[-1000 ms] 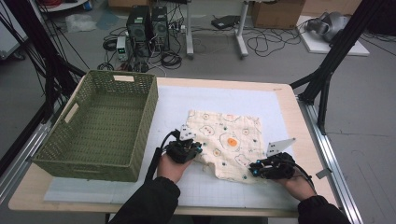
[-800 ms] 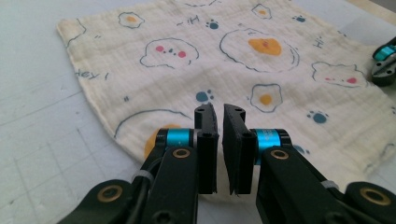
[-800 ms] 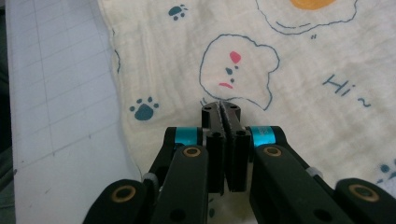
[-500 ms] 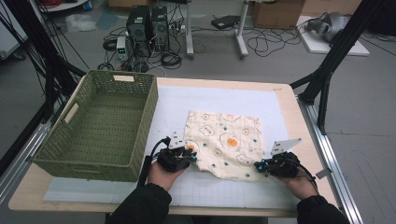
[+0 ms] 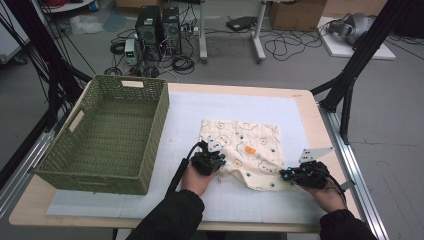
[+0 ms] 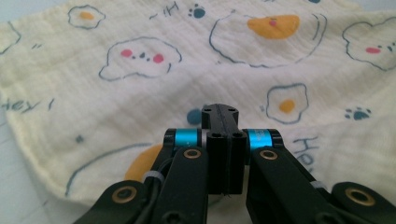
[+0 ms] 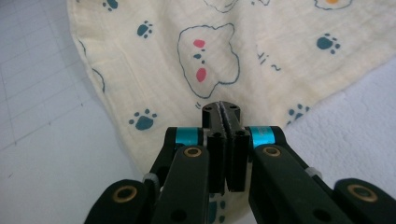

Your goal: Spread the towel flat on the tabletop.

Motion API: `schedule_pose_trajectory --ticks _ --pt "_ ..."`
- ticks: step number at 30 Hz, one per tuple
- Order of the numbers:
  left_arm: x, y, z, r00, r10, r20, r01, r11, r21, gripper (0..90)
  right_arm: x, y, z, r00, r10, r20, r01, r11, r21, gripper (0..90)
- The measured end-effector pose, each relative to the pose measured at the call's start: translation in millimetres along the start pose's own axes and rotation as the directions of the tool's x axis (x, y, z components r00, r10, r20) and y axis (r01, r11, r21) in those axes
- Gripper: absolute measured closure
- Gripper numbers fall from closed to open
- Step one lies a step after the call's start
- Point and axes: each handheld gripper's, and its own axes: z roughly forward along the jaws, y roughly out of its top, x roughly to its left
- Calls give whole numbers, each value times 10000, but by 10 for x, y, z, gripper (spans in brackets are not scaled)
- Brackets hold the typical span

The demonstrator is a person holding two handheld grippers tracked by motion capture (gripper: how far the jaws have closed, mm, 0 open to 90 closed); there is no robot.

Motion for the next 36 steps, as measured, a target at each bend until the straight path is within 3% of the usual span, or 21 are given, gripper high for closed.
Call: schedule_pose_trajectory --ticks 3,7,10,19,20,26,33,36 --pt "3 34 130 10000 -5 -9 5 10000 38 897 -11 -26 22 10000 76 -1 -76 9998 167 894" --pt "31 44 88 10000 62 78 -64 9998 213 885 -11 -38 34 9999 117 -46 -116 9998 186 892" --pt "47 46 -57 9996 249 109 -249 9997 -31 844 -4 -38 29 9999 99 -47 -98 9999 135 891" --pt "107 -51 -471 9992 230 322 -213 9985 -506 817 -6 -41 29 9999 122 13 -122 9999 121 887" --pt "98 -112 -553 9986 188 494 -160 9982 -574 816 -6 -40 29 9999 144 12 -144 9998 125 887" --pt "11 -268 -700 9952 205 952 -160 9987 -480 768 -16 -39 40 9998 203 -45 -202 9997 134 881" --pt "-58 -300 -636 9924 533 1113 -520 9985 -147 698 -15 -33 44 9997 245 -36 -244 9996 138 872" --pt "-92 -311 -456 9925 652 1036 -678 9975 217 744 -15 -31 47 9998 175 -34 -174 9998 125 869"
